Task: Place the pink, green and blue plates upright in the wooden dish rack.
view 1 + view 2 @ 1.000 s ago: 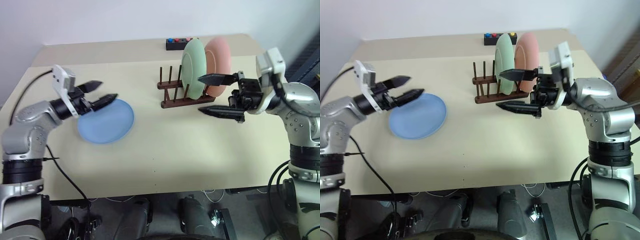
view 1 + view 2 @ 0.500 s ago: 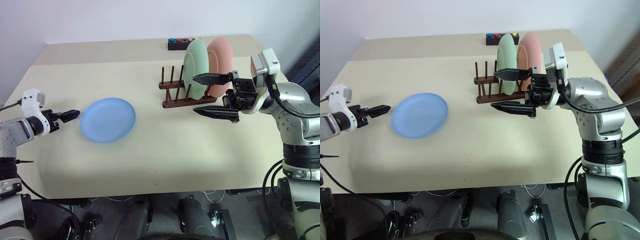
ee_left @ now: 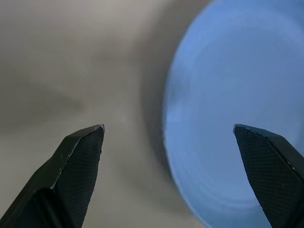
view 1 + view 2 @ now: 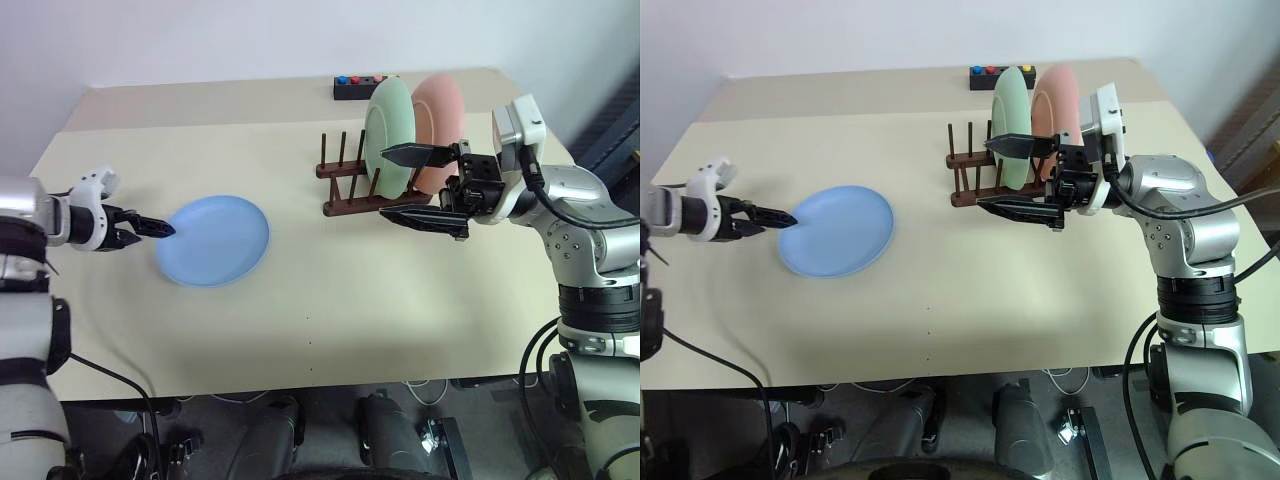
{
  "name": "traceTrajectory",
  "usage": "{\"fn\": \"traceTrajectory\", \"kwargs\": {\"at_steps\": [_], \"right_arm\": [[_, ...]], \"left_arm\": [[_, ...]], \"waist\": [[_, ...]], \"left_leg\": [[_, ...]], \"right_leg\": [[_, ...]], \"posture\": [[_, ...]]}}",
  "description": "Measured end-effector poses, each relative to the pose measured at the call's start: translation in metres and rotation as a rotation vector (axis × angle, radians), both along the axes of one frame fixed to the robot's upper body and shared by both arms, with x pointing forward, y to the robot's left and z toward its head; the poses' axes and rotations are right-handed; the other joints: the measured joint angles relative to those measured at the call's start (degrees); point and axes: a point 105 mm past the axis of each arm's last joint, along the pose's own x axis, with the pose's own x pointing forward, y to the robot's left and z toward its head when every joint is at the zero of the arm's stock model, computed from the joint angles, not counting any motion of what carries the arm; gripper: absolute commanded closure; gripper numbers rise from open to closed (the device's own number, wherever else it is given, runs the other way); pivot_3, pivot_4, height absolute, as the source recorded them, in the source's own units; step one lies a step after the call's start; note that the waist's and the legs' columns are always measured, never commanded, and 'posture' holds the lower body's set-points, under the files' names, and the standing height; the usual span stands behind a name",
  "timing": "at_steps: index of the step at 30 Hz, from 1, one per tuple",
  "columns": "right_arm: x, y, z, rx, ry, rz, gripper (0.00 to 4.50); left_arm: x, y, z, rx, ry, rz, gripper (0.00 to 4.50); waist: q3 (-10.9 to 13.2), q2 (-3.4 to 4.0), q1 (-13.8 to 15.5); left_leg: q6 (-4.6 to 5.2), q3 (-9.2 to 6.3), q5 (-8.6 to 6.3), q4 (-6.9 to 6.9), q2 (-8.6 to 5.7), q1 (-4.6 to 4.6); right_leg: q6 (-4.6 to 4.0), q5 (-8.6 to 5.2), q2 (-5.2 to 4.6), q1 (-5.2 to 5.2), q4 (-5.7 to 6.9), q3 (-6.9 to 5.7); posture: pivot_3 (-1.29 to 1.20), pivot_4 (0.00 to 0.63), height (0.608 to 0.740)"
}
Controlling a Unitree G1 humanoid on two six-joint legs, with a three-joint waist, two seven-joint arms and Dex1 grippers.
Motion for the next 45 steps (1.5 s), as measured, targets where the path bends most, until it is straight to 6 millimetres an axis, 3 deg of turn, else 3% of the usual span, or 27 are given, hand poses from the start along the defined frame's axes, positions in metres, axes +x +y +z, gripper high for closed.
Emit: {"fn": "traceTrajectory", "kwargs": {"at_steps": [1,4,11,12,17,23,26,28,32,36,40,45], "right_arm": [[0.000,0.000,0.000,0.000,0.000,-0.002,0.02],[0.001,-0.001,0.000,0.002,0.001,-0.013,0.00],[0.002,-0.006,-0.005,-0.011,0.014,-0.047,0.00],[0.002,-0.006,-0.004,-0.013,0.013,-0.051,0.00],[0.003,-0.006,-0.003,-0.013,0.008,-0.064,0.00],[0.012,0.002,-0.004,-0.092,-0.049,-0.127,0.00],[0.017,0.008,0.004,-0.103,-0.116,-0.163,0.00],[0.024,0.018,0.012,-0.147,-0.251,-0.222,0.00],[0.023,0.057,0.022,-0.156,-0.528,-0.221,0.00],[0.018,0.084,0.015,-0.219,-0.819,-0.243,0.00],[0.023,0.096,0.004,-0.332,-1.097,-0.312,0.00],[0.030,0.119,-0.020,-0.435,-1.273,-0.340,0.00]], "left_arm": [[0.001,-0.004,-0.004,-0.003,0.014,-0.015,0.00],[0.008,-0.011,-0.008,-0.006,0.010,-0.025,0.92],[0.009,-0.011,-0.019,-0.043,0.005,0.005,4.27],[0.009,-0.011,-0.016,-0.071,-0.008,0.017,4.46],[0.014,-0.011,-0.003,-0.176,-0.077,0.076,4.46],[0.023,-0.001,0.069,-0.249,-0.467,0.083,4.46],[0.017,0.005,0.077,-0.322,-0.621,0.197,4.46],[0.021,-0.005,0.080,-0.460,-0.744,0.306,4.46],[0.015,-0.035,0.087,-0.662,-0.926,0.444,4.46],[0.001,-0.059,0.093,-0.785,-1.054,0.558,4.46],[-0.012,-0.073,0.087,-0.823,-1.079,0.645,4.46],[-0.017,-0.101,0.082,-0.849,-1.030,0.592,4.46]], "waist": [[0.01,-0.01,-0.04],[0.00,-0.01,-0.07],[-0.01,0.00,-0.03],[-0.02,-0.01,0.00],[0.05,-0.14,-0.26],[0.03,-0.14,-0.70],[0.02,-0.13,-0.85],[0.01,-0.19,-0.32],[-0.11,-0.52,0.21],[-0.14,-0.60,-0.02],[-0.15,-0.62,-0.06],[-0.15,-0.62,-0.08]], "left_leg": [[0.00,0.00,0.00,0.01,-0.01,0.00],[0.00,-0.01,0.00,0.00,0.01,0.00],[0.02,0.00,-0.01,0.04,-0.03,0.00],[0.02,-0.01,-0.01,0.05,-0.03,0.00],[0.01,-0.04,0.00,0.06,0.00,-0.03],[-0.04,0.05,0.02,-0.03,0.04,-0.12],[-0.06,0.04,0.03,0.01,0.05,-0.13],[-0.08,-0.01,0.04,0.13,0.07,-0.16],[-0.08,-0.06,0.04,0.25,0.02,-0.19],[-0.07,-0.02,0.03,0.30,-0.02,-0.18],[-0.08,0.01,0.04,0.28,0.02,-0.13],[-0.08,0.07,0.04,0.27,0.03,-0.10]], "right_leg": [[0.00,0.00,-0.01,0.00,0.00,0.01],[0.01,0.00,-0.01,-0.01,0.02,0.01],[0.03,0.01,-0.05,-0.01,0.04,0.02],[0.03,0.01,-0.05,-0.01,0.04,0.01],[0.03,0.01,-0.04,-0.04,0.07,-0.01],[0.03,0.01,-0.17,-0.26,0.15,0.10],[0.03,0.01,-0.17,-0.29,0.17,0.12],[0.03,0.02,-0.16,-0.25,0.15,0.08],[0.12,0.07,-0.20,-0.11,0.07,0.00],[0.17,0.10,-0.22,-0.07,0.03,0.00],[0.16,0.10,-0.12,-0.07,0.06,0.03],[0.15,0.11,0.02,-0.06,0.07,0.12]], "posture": [[0.00,0.150,0.740],[0.00,0.150,0.740],[0.00,0.150,0.740],[0.00,0.150,0.740],[0.00,0.150,0.740],[0.00,0.150,0.740],[0.00,0.150,0.740],[0.00,0.150,0.740],[0.00,0.150,0.740],[0.00,0.150,0.740],[0.00,0.150,0.740],[0.00,0.150,0.740]]}}
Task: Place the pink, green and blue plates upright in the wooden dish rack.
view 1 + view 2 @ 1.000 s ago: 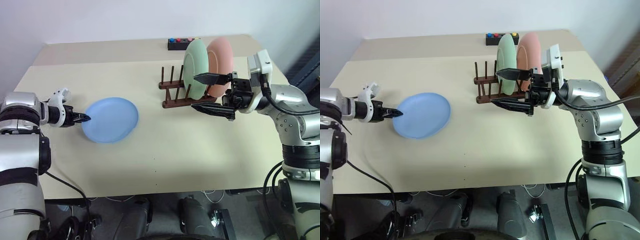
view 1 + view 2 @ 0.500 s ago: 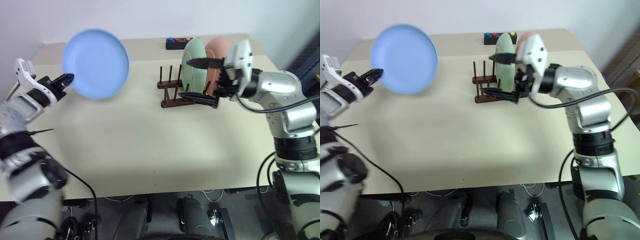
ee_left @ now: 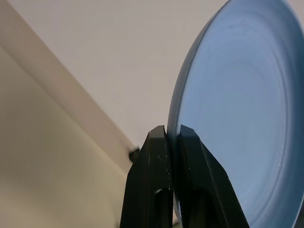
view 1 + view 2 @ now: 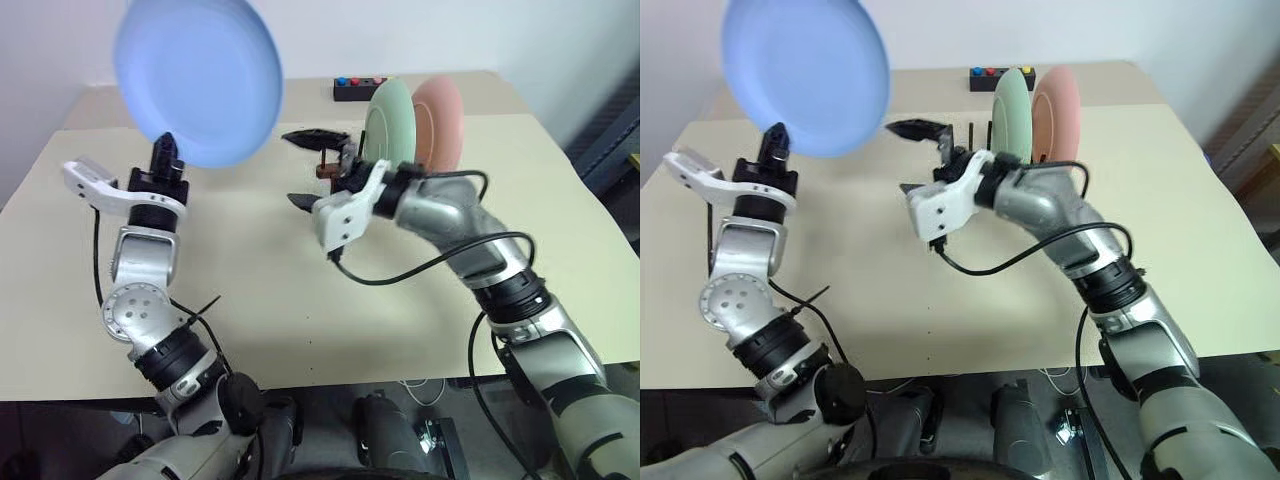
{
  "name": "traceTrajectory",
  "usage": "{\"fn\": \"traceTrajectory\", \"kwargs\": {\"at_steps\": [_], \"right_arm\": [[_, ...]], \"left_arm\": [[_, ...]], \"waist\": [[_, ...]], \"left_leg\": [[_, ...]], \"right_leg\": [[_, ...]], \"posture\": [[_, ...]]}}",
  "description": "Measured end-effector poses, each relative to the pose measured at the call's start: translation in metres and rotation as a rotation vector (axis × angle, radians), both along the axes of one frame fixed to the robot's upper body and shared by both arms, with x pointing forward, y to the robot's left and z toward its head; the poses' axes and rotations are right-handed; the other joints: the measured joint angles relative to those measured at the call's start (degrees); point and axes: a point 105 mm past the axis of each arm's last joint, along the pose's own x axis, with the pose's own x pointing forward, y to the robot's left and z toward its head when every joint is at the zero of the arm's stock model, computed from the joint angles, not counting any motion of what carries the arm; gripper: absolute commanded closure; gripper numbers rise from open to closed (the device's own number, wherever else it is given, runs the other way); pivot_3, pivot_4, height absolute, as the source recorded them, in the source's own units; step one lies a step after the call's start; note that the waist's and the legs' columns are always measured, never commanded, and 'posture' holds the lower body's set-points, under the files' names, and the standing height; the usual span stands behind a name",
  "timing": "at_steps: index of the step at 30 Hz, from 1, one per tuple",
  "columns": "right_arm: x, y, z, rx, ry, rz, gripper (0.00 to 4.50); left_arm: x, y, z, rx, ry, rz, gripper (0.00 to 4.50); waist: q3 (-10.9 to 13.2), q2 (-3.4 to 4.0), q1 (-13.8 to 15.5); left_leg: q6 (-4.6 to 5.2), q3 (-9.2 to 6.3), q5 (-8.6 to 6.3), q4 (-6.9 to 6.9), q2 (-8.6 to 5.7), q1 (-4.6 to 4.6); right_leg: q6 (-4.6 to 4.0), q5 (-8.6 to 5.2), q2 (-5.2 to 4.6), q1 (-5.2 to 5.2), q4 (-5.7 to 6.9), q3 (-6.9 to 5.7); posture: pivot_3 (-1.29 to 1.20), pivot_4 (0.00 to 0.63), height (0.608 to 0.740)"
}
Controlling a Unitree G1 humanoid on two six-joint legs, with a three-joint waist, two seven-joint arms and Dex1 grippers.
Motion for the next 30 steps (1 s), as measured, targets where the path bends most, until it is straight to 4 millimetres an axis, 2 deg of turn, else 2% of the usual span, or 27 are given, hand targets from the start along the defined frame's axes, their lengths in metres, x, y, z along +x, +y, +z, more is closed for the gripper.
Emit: {"fn": "traceTrajectory", "kwargs": {"at_steps": [4,9,12,19,20,22,25,30], "right_arm": [[-0.003,0.016,-0.003,-0.004,-0.073,0.017,0.00],[0.014,0.019,0.011,0.022,-0.150,-0.045,0.00],[0.022,0.019,0.006,0.018,-0.140,-0.070,0.87],[0.030,0.020,-0.008,-0.004,-0.087,-0.088,4.32],[0.031,0.020,-0.012,-0.016,-0.078,-0.091,4.45],[0.032,0.020,-0.012,-0.015,-0.078,-0.092,4.45],[0.033,0.018,-0.011,-0.011,-0.080,-0.100,4.50],[0.037,0.013,0.002,0.037,-0.103,-0.126,4.50]], "left_arm": [[-0.001,-0.011,-0.003,0.005,0.021,-0.031,4.46],[-0.003,-0.028,0.004,0.094,0.005,-0.062,4.46],[-0.003,-0.033,0.005,0.148,0.005,-0.059,4.50],[-0.007,-0.032,0.013,0.218,-0.031,-0.021,4.50],[-0.009,-0.033,0.017,0.228,-0.051,-0.021,4.50],[-0.008,-0.035,0.018,0.226,-0.055,-0.029,4.50],[-0.007,-0.040,0.015,0.205,-0.058,-0.072,3.50],[-0.008,-0.049,0.009,0.194,-0.075,-0.147,1.03]], "waist": [[0.00,0.00,0.08],[0.00,0.00,0.09],[0.00,0.00,-0.04],[0.00,0.00,-0.02],[0.00,0.00,0.02],[-0.02,0.01,0.02],[-0.02,0.02,-0.01],[-0.02,0.02,-0.08]], "left_leg": [[0.00,0.00,0.00,0.00,0.02,0.00],[-0.01,0.00,0.00,-0.05,0.03,0.04],[-0.02,0.01,0.01,-0.11,0.04,0.08],[-0.03,0.02,0.02,-0.14,0.05,0.09],[-0.03,0.02,0.02,-0.13,0.05,0.09],[-0.03,0.01,0.02,-0.14,0.05,0.12],[-0.03,0.02,0.02,-0.16,0.06,0.12],[-0.04,0.02,0.02,-0.18,0.08,0.12]], "right_leg": [[-0.02,0.01,0.05,0.01,-0.03,0.01],[-0.05,0.02,0.07,0.04,-0.07,0.02],[-0.05,0.02,0.10,0.05,-0.08,0.04],[-0.05,0.02,0.11,0.05,-0.10,0.05],[-0.05,0.02,0.11,0.06,-0.11,0.05],[-0.06,0.02,0.12,0.09,-0.11,0.06],[-0.06,0.02,0.12,0.08,-0.12,0.07],[-0.06,0.02,0.13,0.07,-0.12,0.07]], "posture": [[0.00,0.150,0.740],[0.00,0.150,0.740],[0.00,0.150,0.740],[0.00,0.150,0.740],[0.00,0.150,0.740],[0.00,0.150,0.740],[0.00,0.150,0.740],[0.00,0.150,0.740]]}}
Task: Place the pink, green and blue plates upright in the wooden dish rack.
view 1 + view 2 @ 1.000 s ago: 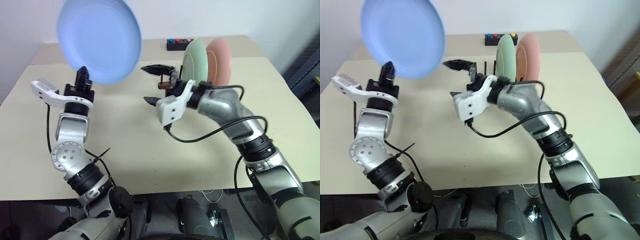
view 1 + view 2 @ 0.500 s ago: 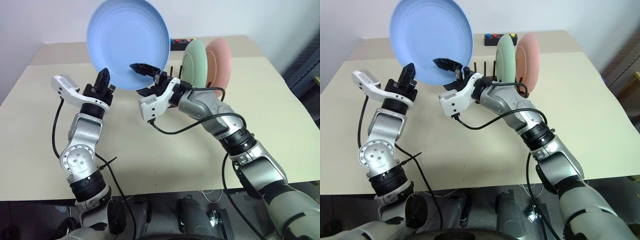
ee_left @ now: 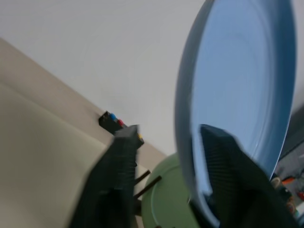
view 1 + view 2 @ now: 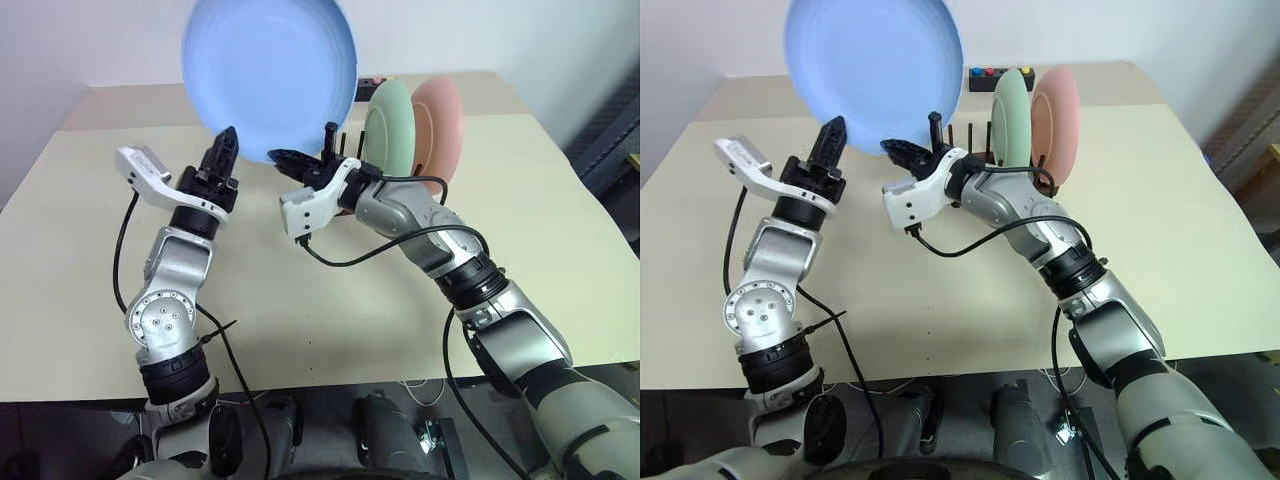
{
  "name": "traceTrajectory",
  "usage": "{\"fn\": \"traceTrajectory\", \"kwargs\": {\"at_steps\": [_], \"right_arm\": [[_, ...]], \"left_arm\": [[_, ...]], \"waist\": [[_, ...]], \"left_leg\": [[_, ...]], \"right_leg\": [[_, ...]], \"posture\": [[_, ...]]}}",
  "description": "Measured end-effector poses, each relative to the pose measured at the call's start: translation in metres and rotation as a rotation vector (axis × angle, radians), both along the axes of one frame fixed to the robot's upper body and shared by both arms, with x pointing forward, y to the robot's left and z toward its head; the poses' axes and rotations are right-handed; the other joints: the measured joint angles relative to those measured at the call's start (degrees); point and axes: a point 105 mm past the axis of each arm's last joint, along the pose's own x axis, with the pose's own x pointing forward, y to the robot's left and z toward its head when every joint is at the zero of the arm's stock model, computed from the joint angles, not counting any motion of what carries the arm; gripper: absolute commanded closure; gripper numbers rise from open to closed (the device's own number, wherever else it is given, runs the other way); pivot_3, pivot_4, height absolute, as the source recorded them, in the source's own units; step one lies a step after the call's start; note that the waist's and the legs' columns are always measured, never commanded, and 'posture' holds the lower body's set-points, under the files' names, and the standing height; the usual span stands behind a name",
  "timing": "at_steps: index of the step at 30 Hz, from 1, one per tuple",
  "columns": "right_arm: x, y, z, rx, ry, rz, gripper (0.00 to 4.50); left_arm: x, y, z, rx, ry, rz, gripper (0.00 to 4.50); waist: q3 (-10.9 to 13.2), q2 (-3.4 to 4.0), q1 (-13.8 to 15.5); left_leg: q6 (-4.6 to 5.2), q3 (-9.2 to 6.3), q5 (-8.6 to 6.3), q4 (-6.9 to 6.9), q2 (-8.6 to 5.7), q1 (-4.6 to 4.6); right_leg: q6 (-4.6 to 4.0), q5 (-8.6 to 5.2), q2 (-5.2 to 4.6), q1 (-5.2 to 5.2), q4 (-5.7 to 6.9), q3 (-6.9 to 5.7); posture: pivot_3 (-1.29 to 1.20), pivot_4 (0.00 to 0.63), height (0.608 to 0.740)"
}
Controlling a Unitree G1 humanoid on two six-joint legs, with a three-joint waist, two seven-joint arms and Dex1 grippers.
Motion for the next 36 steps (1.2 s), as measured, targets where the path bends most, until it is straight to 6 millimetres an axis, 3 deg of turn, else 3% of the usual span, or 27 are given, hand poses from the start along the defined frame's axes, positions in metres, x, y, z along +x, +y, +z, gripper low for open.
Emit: {"fn": "traceTrajectory", "kwargs": {"at_steps": [2,7,10,12,15,18,21,24,27,31,36], "right_arm": [[0.001,-0.002,0.006,0.009,-0.017,-0.008,4.50],[0.005,-0.012,0.024,0.085,-0.033,-0.031,4.50],[0.004,-0.025,0.060,0.262,-0.015,-0.037,4.50],[-0.003,-0.032,0.097,0.472,0.043,0.018,4.50],[-0.023,-0.030,0.136,0.833,0.354,0.291,4.50],[-0.035,-0.034,0.154,1.020,0.668,0.535,4.50],[-0.037,-0.053,0.166,1.150,0.889,0.699,4.50],[-0.030,-0.073,0.165,1.313,1.148,0.851,4.50],[-0.020,-0.079,0.152,1.398,1.362,0.907,4.50],[-0.012,-0.072,0.115,1.418,1.621,0.879,4.50],[-0.009,-0.059,0.091,1.390,1.698,0.784,4.50]], "left_arm": [[-0.002,0.005,0.003,0.001,-0.019,-0.007,0.03],[-0.004,0.031,-0.002,0.098,-0.019,0.033,0.03],[-0.009,0.041,-0.015,0.271,-0.021,0.067,0.03],[-0.010,0.041,-0.024,0.380,-0.033,0.068,0.03],[-0.009,0.039,-0.025,0.449,-0.082,0.050,0.03],[-0.010,0.041,-0.018,0.497,-0.134,0.033,0.03],[-0.014,0.047,-0.011,0.600,-0.195,0.025,0.03],[-0.021,0.045,-0.006,0.670,-0.258,-0.040,0.03],[-0.028,0.043,-0.006,0.756,-0.292,-0.111,0.03],[-0.042,0.041,-0.012,0.866,-0.322,-0.214,0.03],[-0.060,0.038,-0.031,0.936,-0.296,-0.358,0.03]], "waist": [[0.00,0.00,-0.06],[0.00,0.00,-0.16],[0.02,0.04,-0.15],[0.03,0.04,-0.01],[0.02,0.06,-0.14],[0.04,0.09,0.03],[0.03,0.12,0.11],[0.04,0.14,-0.08],[0.08,0.28,-0.39],[0.11,0.39,-0.77],[0.15,0.46,-1.43]], "left_leg": [[-0.01,0.00,0.00,-0.03,0.00,0.00],[-0.02,0.01,0.01,-0.11,0.01,0.01],[-0.02,0.01,0.01,-0.15,0.00,0.01],[-0.03,-0.02,0.02,-0.18,0.01,0.01],[-0.04,-0.07,0.02,-0.19,0.11,0.03],[-0.04,-0.13,0.02,-0.18,0.11,0.02],[-0.03,-0.14,0.02,-0.20,0.10,0.02],[-0.03,-0.14,0.02,-0.24,0.13,0.02],[-0.03,-0.10,0.01,-0.32,0.14,0.02],[-0.02,-0.05,0.01,-0.41,0.19,-0.01],[-0.01,-0.03,0.01,-0.40,0.20,-0.01]], "right_leg": [[0.00,0.00,0.00,-0.02,0.00,0.00],[-0.01,0.00,0.01,-0.03,-0.01,0.01],[-0.01,0.00,0.00,-0.05,-0.04,0.04],[-0.03,0.00,0.01,-0.04,-0.06,0.02],[-0.12,0.06,0.03,0.00,-0.12,-0.01],[-0.14,0.07,0.02,0.03,-0.14,-0.04],[-0.14,0.07,0.00,0.04,-0.18,-0.04],[-0.15,0.08,-0.02,0.02,-0.17,-0.02],[-0.15,0.08,-0.03,-0.04,-0.17,0.01],[-0.16,0.07,-0.03,-0.12,-0.16,0.04],[-0.16,0.07,-0.03,-0.13,-0.15,0.05]], "posture": [[0.00,0.150,0.740],[0.00,0.150,0.740],[0.00,0.150,0.740],[0.00,0.150,0.740],[0.00,0.150,0.740],[0.00,0.150,0.740],[0.00,0.150,0.740],[0.00,0.150,0.740],[0.00,0.150,0.740],[0.00,0.150,0.740],[0.00,0.150,0.740]]}}
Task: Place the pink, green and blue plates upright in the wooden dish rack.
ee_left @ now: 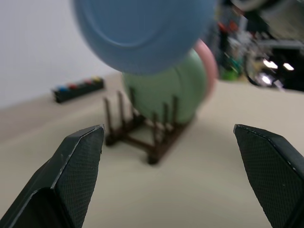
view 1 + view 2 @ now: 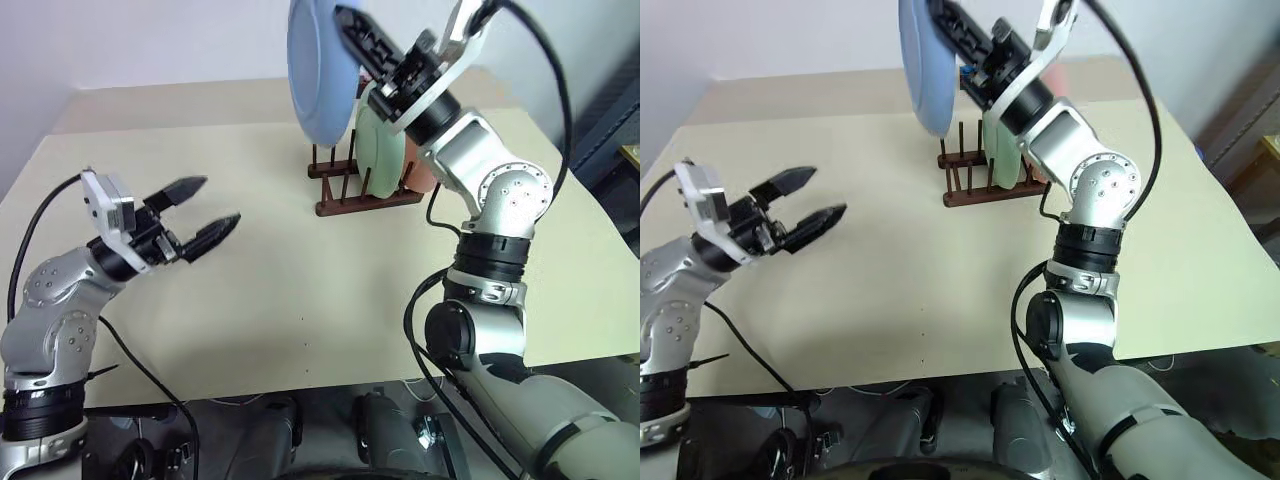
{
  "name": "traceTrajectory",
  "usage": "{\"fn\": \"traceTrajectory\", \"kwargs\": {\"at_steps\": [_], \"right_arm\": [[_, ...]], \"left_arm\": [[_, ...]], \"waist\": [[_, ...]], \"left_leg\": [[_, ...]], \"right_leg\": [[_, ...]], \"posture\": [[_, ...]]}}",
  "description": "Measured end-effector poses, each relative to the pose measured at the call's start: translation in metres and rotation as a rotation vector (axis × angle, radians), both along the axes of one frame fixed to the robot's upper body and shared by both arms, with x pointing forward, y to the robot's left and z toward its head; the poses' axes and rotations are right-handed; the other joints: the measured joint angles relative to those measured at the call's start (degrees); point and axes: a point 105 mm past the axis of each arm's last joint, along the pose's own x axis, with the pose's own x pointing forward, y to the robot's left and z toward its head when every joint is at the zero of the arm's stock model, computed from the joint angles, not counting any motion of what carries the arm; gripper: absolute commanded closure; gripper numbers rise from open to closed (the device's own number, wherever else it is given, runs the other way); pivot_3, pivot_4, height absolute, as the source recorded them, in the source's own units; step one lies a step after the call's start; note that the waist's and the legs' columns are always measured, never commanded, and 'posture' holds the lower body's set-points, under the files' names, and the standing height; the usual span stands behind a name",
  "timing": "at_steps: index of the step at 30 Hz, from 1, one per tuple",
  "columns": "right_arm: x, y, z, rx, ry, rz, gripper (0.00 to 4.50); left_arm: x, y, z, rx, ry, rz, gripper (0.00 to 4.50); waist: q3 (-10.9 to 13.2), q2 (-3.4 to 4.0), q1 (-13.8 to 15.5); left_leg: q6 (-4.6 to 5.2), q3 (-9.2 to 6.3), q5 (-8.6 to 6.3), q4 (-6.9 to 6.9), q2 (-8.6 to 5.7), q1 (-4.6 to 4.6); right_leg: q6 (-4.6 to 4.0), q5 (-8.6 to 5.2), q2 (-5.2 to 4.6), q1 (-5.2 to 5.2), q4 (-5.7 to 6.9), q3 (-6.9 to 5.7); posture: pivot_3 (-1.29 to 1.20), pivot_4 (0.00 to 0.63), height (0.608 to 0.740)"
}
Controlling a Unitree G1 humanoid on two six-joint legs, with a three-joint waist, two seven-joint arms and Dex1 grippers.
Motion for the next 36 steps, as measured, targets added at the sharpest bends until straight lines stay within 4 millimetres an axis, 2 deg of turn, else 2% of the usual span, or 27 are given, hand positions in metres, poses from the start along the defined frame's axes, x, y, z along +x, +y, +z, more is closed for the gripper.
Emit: {"fn": "traceTrajectory", "kwargs": {"at_steps": [2,8,15,21,31,34,36], "right_arm": [[0.001,0.002,-0.003,-0.012,0.007,-0.004,4.50],[0.018,-0.007,-0.014,-0.015,0.050,-0.103,4.50],[0.035,-0.016,-0.033,-0.059,0.116,-0.168,4.50],[0.038,-0.015,-0.040,-0.073,0.132,-0.155,4.50],[0.042,-0.007,-0.054,-0.188,0.130,-0.183,4.50],[0.044,-0.007,-0.056,-0.193,0.127,-0.198,3.53],[0.048,-0.010,-0.058,-0.196,0.127,-0.224,2.60]], "left_arm": [[-0.004,-0.001,-0.002,0.016,0.014,-0.028,0.03],[-0.014,0.004,-0.004,0.080,0.050,-0.074,0.03],[-0.012,0.002,-0.002,0.054,0.039,-0.063,0.03],[-0.008,-0.008,-0.010,0.013,0.054,-0.066,0.03],[-0.007,-0.010,-0.004,0.017,0.031,-0.057,0.03],[-0.007,-0.012,-0.004,0.026,0.025,-0.063,0.00],[-0.007,-0.012,-0.004,0.032,0.025,-0.060,0.00]], "waist": [[0.00,0.00,0.01],[0.02,0.04,-0.09],[0.02,0.04,-0.08],[0.02,0.05,-0.21],[0.02,0.04,-0.12],[0.02,0.04,-0.14],[0.02,0.04,-0.15]], "left_leg": [[0.01,0.00,0.00,0.00,0.00,0.00],[0.01,0.00,-0.01,-0.01,0.00,0.00],[0.01,0.00,-0.01,-0.02,0.00,0.00],[0.01,0.01,-0.01,-0.02,0.01,0.00],[0.01,0.01,-0.01,-0.01,0.01,0.00],[0.01,0.01,-0.01,-0.01,0.01,0.00],[0.01,0.01,0.00,-0.02,0.01,0.00]], "right_leg": [[0.00,0.00,0.00,-0.01,0.01,0.00],[0.00,0.00,0.00,-0.01,0.00,-0.01],[0.00,0.00,0.00,-0.01,-0.01,0.00],[0.00,0.00,0.01,-0.02,0.00,0.00],[0.00,0.00,0.00,-0.02,-0.01,0.00],[0.00,0.00,0.00,-0.02,-0.01,0.00],[0.00,0.00,0.01,-0.02,-0.01,0.00]], "posture": [[0.00,0.150,0.740],[0.00,0.150,0.740],[0.00,0.150,0.740],[0.00,0.150,0.740],[0.00,0.150,0.740],[0.00,0.150,0.740],[0.00,0.150,0.740]]}}
